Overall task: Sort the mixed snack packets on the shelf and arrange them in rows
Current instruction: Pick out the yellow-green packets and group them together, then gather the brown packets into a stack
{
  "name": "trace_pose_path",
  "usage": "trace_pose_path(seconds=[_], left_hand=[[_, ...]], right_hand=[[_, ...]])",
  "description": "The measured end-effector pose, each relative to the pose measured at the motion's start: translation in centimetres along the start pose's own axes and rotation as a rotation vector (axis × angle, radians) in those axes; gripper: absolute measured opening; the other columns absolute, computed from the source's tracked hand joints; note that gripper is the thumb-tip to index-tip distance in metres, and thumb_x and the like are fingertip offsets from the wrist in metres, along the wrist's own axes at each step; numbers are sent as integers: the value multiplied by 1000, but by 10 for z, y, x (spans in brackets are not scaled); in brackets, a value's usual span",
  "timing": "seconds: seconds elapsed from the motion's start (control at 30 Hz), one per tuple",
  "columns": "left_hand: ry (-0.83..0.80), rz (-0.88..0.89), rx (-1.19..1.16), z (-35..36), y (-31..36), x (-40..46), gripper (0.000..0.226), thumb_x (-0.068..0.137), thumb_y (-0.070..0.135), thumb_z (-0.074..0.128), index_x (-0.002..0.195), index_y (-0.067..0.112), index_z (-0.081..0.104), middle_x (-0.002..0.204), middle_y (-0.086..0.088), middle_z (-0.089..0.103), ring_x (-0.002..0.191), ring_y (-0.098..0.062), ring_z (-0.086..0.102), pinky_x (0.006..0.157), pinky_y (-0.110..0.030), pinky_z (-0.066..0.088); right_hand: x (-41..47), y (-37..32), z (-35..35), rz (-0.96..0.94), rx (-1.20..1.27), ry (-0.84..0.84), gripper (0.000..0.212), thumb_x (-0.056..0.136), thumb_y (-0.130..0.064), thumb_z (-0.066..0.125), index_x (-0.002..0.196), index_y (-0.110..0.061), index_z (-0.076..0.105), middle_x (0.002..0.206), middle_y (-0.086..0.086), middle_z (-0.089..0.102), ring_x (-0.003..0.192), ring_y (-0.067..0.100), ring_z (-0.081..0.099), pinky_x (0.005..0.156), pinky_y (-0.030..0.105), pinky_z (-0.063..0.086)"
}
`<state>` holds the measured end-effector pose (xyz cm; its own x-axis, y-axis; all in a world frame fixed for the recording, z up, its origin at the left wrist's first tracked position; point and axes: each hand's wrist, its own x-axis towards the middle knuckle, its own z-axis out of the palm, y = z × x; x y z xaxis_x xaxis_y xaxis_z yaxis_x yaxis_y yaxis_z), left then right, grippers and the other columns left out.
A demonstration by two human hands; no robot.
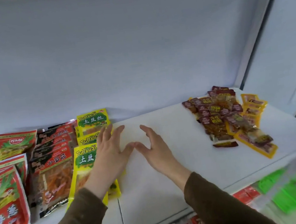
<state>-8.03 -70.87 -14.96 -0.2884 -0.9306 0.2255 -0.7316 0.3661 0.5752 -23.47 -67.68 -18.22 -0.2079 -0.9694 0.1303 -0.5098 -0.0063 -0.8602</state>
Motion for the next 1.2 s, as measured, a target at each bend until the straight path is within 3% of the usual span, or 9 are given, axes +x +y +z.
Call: trace_pose_path(seconds=[0.13, 0.4, 0.63, 0.73, 0.77, 0.9, 1.03, 1.13, 1.2], left_hand=[[-79, 46, -13, 30, 36, 6, 60, 99, 37, 64, 154, 23, 44, 166, -9, 28, 157, -25, 13, 125, -37, 11], [-174, 13, -98, 120, 140, 19, 58, 102, 41, 57, 155, 30, 39, 164, 6, 34, 153, -15, 19, 123, -35, 18], [-297, -128, -148, 186, 196, 43, 74, 97, 50, 63, 159, 35, 26, 165, 6, 33, 149, -17, 35, 119, -39, 33], [-373, -194, -337, 201, 201, 53, 80, 95, 33, 73, 157, 29, 24, 140, 17, 53, 110, 24, 55, 88, -3, 44], [-385, -207, -392, 207, 202, 58, 83, 93, 27, 76, 157, 27, 24, 126, 27, 53, 93, 30, 56, 75, -1, 47], [-325, -236, -437, 218, 208, 77, 99, 82, 17, 86, 157, 33, 23, 106, 38, 42, 87, 17, 59, 69, -10, 48], [-290, -251, -482, 222, 212, 95, 114, 81, 7, 85, 162, 30, 8, 112, 21, 50, 98, 0, 58, 72, -17, 53], [-282, -326, -601, 224, 206, 102, 123, 83, -1, 81, 163, 33, -5, 106, 17, 56, 93, -3, 63, 60, -15, 52], [-288, -388, -700, 225, 203, 105, 119, 83, -5, 79, 162, 35, 0, 106, 9, 65, 97, -9, 67, 67, -24, 53]], right_hand=[[-7, 19, -54, -37, -67, 12, 61, 98, -41, 61, 153, -26, 38, 154, -10, 44, 142, 11, 34, 111, 23, 30], [-10, 90, -181, -62, -224, -23, 55, 100, -44, 56, 150, -32, 38, 150, -10, 45, 140, 14, 34, 114, 39, 38], [2, 152, -272, -60, -395, 50, 48, 102, -31, 56, 147, -30, 41, 148, -7, 48, 141, 17, 34, 116, 38, 33], [12, 170, -292, 28, -471, 58, 52, 103, -28, 54, 152, -28, 37, 155, -4, 42, 147, 25, 27, 119, 40, 27], [15, 175, -296, 74, -486, 33, 57, 102, -31, 57, 154, -27, 33, 158, -3, 39, 149, 28, 24, 120, 43, 27], [24, 182, -298, 136, -529, -11, 76, 96, -42, 64, 158, -28, 22, 161, -2, 33, 148, 31, 25, 119, 48, 29], [32, 180, -295, 138, -452, 49, 93, 89, -44, 72, 160, -31, 14, 158, 1, 35, 146, 32, 27, 119, 48, 28], [36, 181, -297, 136, -354, 91, 105, 81, -44, 81, 160, -34, 11, 157, 4, 35, 148, 32, 26, 121, 53, 26], [37, 184, -299, 133, -298, 104, 109, 79, -43, 83, 159, -37, 10, 156, 2, 38, 147, 29, 28, 119, 54, 29]])
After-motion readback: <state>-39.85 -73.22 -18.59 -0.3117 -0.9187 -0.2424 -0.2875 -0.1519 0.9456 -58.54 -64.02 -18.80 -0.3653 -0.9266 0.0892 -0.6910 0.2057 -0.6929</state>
